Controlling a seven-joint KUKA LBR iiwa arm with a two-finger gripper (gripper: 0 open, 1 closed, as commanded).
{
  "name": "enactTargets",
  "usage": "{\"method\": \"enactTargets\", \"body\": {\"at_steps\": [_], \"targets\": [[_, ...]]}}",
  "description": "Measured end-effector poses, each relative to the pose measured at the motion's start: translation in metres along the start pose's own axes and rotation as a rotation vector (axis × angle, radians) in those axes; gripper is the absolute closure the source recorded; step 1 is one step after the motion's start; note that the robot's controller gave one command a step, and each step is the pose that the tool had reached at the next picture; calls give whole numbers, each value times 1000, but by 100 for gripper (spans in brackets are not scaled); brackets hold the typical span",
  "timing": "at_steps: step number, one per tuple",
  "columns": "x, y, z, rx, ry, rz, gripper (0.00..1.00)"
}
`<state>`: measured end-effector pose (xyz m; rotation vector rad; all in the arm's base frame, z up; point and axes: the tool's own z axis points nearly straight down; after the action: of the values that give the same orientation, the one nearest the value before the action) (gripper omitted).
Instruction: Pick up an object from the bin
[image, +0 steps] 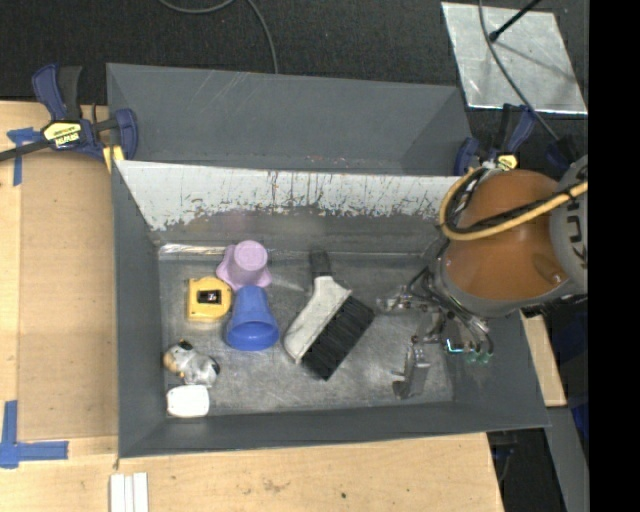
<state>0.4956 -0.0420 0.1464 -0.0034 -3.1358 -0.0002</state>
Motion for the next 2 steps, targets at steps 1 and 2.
{"method": "enactTargets", "body": {"at_steps": [1,2], "targets": [[-2,0,-4,1,-8,-2,0],[-27,45,20,2,-14,-36,0]]}}
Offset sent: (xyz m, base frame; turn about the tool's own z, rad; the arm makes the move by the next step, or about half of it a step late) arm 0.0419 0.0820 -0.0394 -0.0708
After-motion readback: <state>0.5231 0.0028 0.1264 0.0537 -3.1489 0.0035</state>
